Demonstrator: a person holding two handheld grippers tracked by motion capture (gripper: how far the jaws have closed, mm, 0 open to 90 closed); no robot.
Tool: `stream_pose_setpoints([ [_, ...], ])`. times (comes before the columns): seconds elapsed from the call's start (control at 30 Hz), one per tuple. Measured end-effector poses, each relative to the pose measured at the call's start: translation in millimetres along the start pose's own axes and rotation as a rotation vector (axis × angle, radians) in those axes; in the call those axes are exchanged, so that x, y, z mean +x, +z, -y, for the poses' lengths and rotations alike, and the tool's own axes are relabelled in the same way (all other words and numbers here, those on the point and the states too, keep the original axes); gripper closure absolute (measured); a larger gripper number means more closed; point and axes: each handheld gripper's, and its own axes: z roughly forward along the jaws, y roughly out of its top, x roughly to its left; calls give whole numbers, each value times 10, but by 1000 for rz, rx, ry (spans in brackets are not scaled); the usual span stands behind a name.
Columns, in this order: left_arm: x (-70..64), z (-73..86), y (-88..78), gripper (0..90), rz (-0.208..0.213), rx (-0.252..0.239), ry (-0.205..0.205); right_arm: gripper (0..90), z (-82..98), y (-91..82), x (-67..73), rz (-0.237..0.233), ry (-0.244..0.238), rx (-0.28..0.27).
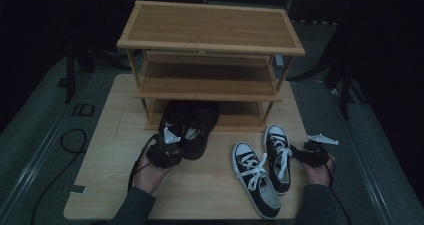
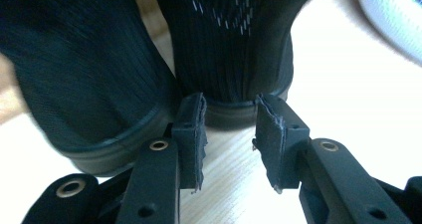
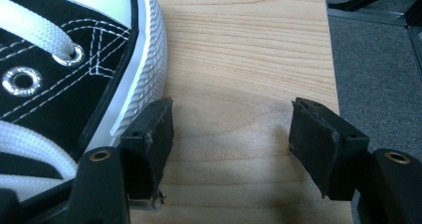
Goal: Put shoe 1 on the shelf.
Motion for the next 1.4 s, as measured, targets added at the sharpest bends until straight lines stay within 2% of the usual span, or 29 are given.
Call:
stream_pose_setpoints([
  [0.3,-81,114,228,685,22,67,14,336,0,0,0,0,0,0],
  [0.4,-99,130,284,732,35,82,19,336,0,0,0,0,0,0],
  [0.53,-131,132,349,809,28,121,57,336,0,0,0,0,0,0],
  [0.63,-139,124,371,842,33,128,57,336,0,0,0,-1,0,0],
  [0.73,-147,114,375,847,29,129,59,336,0,0,0,0,0,0],
  [0.83,-174,83,391,846,32,108,51,336,0,0,0,0,0,0],
  [0.93,-199,13,395,846,43,89,47,336,0,0,0,0,0,0],
  [1.03,-239,-72,420,847,31,78,57,336,0,0,0,0,0,0],
  [1.13,-270,-152,456,856,51,63,55,336,0,0,0,0,0,0],
  [1.23,-329,-207,484,863,53,59,82,336,0,0,-1,0,0,0],
  [1.4,-397,-264,520,875,39,62,105,336,0,0,-1,-1,1,0],
])
